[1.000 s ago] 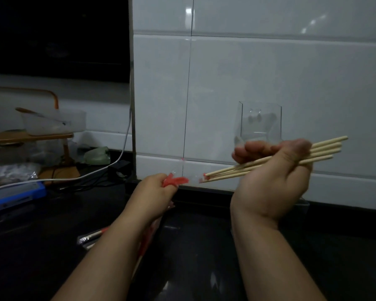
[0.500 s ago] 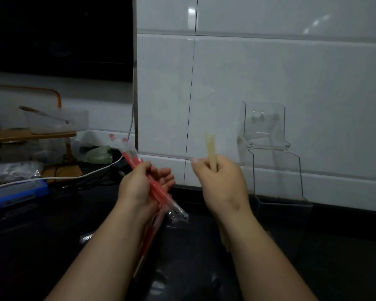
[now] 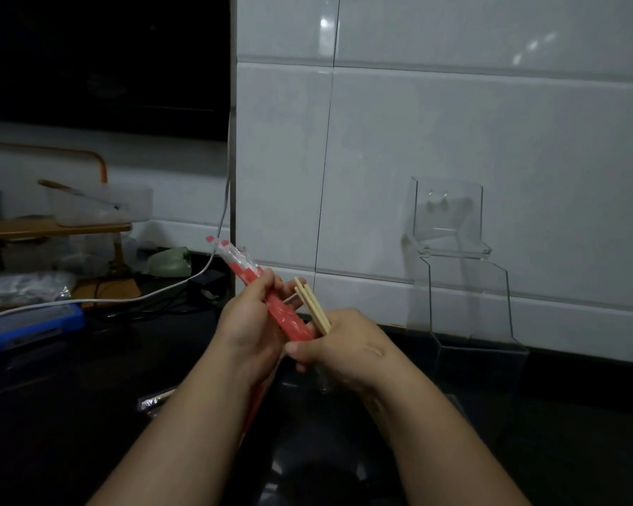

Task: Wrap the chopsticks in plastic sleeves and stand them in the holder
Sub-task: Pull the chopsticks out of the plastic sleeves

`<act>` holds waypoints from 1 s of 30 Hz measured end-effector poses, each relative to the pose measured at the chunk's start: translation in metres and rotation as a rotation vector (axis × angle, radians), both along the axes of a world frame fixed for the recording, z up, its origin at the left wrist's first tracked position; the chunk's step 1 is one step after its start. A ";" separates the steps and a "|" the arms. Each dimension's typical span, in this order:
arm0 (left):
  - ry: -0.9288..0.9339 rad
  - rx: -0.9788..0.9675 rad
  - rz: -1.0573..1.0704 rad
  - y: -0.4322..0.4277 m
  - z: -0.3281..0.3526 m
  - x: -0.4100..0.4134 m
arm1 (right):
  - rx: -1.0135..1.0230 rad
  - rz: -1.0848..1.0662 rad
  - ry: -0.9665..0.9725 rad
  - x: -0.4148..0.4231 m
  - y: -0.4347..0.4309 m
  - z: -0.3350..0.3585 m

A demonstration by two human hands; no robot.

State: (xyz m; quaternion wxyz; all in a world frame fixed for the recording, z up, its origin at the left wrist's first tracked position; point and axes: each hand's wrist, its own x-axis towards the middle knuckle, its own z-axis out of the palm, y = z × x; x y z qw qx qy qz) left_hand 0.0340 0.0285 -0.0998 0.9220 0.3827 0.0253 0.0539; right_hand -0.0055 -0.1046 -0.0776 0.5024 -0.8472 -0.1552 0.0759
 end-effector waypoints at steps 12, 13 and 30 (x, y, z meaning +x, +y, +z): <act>0.037 -0.126 0.105 0.002 0.005 -0.002 | -0.068 -0.042 0.024 0.000 -0.006 0.004; 0.039 -0.111 0.094 0.001 0.005 -0.003 | -0.072 -0.066 -0.005 0.001 -0.006 0.004; 0.054 -0.183 0.187 0.005 -0.001 0.004 | -0.327 0.038 0.010 0.004 -0.006 -0.002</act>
